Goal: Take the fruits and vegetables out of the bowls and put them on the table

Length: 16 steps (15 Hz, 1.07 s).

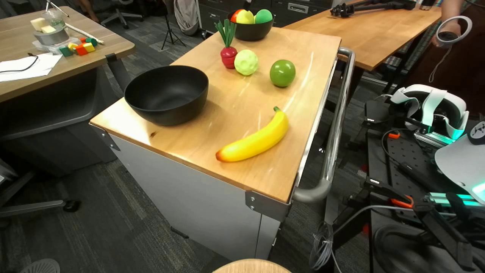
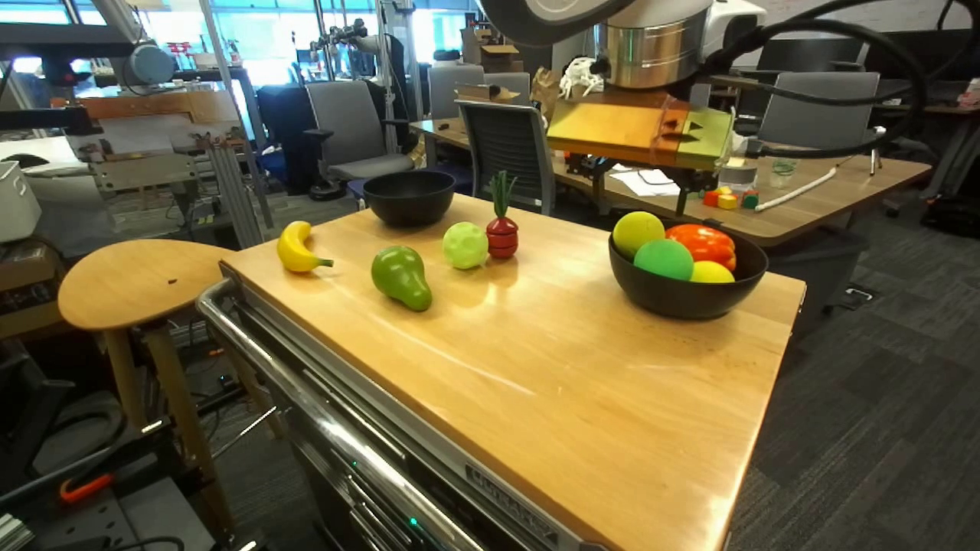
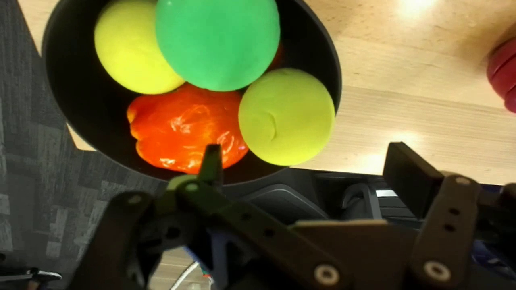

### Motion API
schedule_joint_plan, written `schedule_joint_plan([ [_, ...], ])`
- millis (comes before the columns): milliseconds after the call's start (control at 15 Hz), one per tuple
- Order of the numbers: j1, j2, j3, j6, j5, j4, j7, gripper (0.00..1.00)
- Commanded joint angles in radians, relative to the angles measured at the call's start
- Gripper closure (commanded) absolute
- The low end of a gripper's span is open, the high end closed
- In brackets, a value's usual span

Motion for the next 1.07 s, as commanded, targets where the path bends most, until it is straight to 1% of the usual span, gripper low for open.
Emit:
schedule_joint_plan([
  [0, -0.020, 0.078, 0.017, 0.018, -0.117, 0.091, 0.185, 0.00],
  [200, -0.033, 0.119, 0.022, 0.007, -0.191, 0.138, 0.315, 0.00],
  [267, -0.043, 0.131, 0.032, 0.004, -0.200, 0.151, 0.337, 0.00],
  [533, -0.070, 0.157, 0.064, 0.010, -0.231, 0.176, 0.399, 0.00],
  [800, -0.086, 0.177, 0.078, 0.008, -0.256, 0.185, 0.438, 0.01],
  [933, -0.088, 0.188, 0.077, 0.002, -0.265, 0.193, 0.462, 0.04],
  [1000, -0.086, 0.192, 0.072, -0.009, -0.272, 0.198, 0.481, 0.09],
])
